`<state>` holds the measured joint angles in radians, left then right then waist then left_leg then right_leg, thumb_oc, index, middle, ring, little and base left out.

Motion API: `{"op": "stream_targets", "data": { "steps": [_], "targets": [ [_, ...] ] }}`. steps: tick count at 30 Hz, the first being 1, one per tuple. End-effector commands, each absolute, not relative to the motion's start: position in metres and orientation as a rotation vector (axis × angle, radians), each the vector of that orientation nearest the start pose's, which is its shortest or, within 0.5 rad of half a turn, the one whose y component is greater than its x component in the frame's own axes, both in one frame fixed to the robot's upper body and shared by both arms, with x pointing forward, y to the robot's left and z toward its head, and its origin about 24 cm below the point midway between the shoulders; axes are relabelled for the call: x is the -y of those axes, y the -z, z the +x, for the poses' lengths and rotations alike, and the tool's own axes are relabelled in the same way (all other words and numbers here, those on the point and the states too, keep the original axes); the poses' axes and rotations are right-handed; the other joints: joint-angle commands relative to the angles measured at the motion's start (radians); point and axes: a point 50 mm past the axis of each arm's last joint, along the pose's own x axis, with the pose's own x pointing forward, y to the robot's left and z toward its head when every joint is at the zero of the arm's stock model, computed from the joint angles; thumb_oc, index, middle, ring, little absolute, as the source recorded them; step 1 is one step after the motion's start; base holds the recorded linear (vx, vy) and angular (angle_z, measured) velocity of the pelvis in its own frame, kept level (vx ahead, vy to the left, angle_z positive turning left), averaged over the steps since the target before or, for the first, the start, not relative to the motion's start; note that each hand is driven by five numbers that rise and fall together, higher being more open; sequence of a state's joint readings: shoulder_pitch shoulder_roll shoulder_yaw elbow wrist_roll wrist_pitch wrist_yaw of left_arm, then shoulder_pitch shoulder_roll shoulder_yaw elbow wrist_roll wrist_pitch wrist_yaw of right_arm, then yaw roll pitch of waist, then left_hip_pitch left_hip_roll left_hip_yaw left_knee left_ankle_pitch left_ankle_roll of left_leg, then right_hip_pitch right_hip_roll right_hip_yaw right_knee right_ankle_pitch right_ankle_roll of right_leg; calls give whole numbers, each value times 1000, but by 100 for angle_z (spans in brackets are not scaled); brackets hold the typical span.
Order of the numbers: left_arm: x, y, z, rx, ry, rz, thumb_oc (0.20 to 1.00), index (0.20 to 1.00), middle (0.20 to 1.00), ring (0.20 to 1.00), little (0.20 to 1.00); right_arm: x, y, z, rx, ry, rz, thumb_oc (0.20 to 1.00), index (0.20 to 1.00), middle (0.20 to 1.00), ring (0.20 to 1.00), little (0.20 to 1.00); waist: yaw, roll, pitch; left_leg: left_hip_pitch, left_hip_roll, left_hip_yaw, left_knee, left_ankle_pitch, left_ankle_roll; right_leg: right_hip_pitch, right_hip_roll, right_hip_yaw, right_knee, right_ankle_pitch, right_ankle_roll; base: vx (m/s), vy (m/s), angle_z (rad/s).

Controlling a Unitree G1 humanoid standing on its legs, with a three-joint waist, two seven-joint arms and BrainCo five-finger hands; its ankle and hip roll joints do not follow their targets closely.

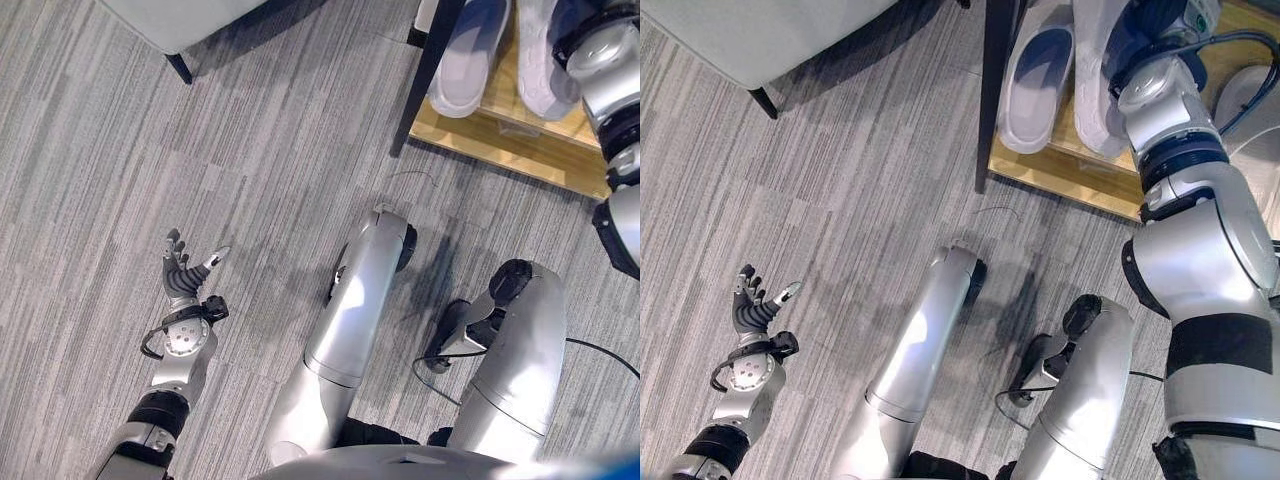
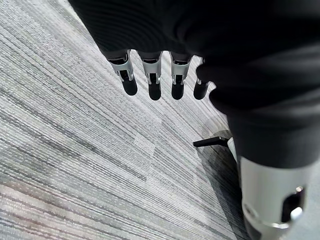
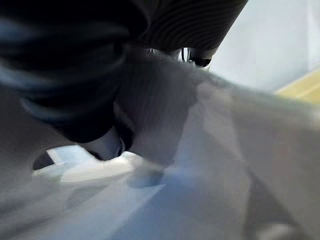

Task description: Arrange the slippers neatly on the shoe rack.

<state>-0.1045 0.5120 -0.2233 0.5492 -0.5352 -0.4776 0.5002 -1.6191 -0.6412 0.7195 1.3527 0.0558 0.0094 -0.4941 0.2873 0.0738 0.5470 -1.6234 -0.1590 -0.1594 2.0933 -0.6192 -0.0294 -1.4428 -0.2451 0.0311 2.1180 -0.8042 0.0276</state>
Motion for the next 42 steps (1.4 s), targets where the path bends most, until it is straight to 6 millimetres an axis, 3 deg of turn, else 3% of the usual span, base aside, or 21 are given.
{"op": "stream_targets", "data": {
  "steps": [1,5,11,16,21,33,37,42],
  "targets": [
    [-279,-19,248,76,-509,79,1000,1000,1000,1000,1000,249,-410,380,559,853,-895,1000,1000,1000,1000,1000,17,48,-27,53,-30,-175,30,-149,50,64,-44,97,-13,207,-89,-20,29,-3],
    [-280,-17,246,66,-503,83,1000,1000,1000,1000,1000,252,-410,380,523,861,-907,1000,1000,1000,1000,1000,14,46,-27,53,-31,-176,30,-146,44,64,-45,95,-15,208,-90,-9,4,0],
    [-278,-14,241,46,-488,85,1000,1000,1000,1000,1000,266,-391,382,465,867,-898,1000,1000,1000,1000,1000,4,48,-27,53,-35,-168,31,-140,29,55,-43,101,4,199,-103,-19,3,0],
    [-281,-9,238,14,-473,102,1000,1000,1000,1000,1000,274,-353,393,380,804,-756,1000,1000,1000,1000,1000,-12,42,-27,53,-38,-161,31,-137,17,45,-35,111,20,194,-109,-33,-13,1],
    [-277,-11,242,34,-468,103,1000,1000,1000,1000,1000,262,-337,400,405,704,-677,1000,1000,1000,1000,1000,-19,33,-27,53,-40,-166,31,-142,20,46,-29,107,13,201,-106,0,0,0],
    [-275,-17,248,64,-511,80,1000,1000,1000,1000,1000,263,-287,401,393,587,-832,1000,1000,1000,1000,1000,-50,-10,-27,53,-33,-156,44,-146,15,38,-16,127,23,210,-100,-1,-3,-1],
    [-276,-14,244,54,-533,69,1000,1000,1000,1000,1000,274,-269,395,387,599,-871,1000,1000,1000,1000,1000,-67,-25,-27,53,-30,-146,51,-148,12,32,-11,140,34,210,-98,-10,-20,-7],
    [-279,-10,239,35,-552,75,1000,1000,1000,1000,1000,266,-264,390,446,581,-870,1000,1000,1000,1000,1000,-80,-35,-27,53,-26,-137,49,-148,13,27,0,148,33,217,-95,-15,-10,-3]
  ]
}}
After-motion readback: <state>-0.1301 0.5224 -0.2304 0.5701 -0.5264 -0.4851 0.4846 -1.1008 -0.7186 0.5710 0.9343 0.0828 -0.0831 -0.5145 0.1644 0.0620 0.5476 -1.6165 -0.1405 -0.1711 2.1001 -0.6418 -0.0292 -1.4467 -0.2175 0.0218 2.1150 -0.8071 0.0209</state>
